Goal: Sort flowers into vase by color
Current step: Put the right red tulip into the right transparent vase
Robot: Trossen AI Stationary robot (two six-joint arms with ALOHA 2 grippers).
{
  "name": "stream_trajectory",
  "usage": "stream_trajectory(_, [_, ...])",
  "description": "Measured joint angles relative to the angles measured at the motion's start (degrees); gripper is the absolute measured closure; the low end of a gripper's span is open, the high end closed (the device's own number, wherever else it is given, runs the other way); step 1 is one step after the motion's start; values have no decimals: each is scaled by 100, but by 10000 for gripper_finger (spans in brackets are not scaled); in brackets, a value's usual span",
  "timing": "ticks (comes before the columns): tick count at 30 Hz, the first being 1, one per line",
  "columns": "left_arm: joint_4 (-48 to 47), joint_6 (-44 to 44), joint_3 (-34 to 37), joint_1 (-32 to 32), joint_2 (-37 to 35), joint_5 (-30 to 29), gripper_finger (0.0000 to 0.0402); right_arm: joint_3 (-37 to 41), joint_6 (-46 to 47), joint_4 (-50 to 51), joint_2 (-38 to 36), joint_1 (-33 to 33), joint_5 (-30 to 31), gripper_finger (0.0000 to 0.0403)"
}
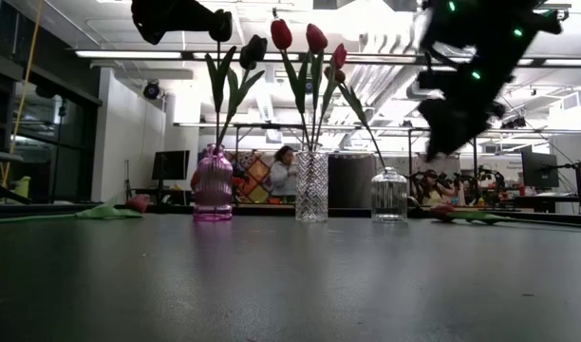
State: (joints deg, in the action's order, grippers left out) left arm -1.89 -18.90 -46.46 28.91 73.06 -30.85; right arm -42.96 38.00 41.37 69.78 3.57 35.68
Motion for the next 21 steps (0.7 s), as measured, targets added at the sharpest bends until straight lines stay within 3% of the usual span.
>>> stream_trajectory(4, [0, -35, -1, 0, 0, 0, 163, 274, 1117, 912, 0, 124, 8, 131])
stream_trajectory(8, [6, -37, 0, 0, 0, 0, 163, 632, 1565, 1044, 0, 622, -195, 141])
stream_trajectory(21, [181, 9, 0, 0, -3, 13, 163, 948, 0, 123, 0, 2788, -1955, 147])
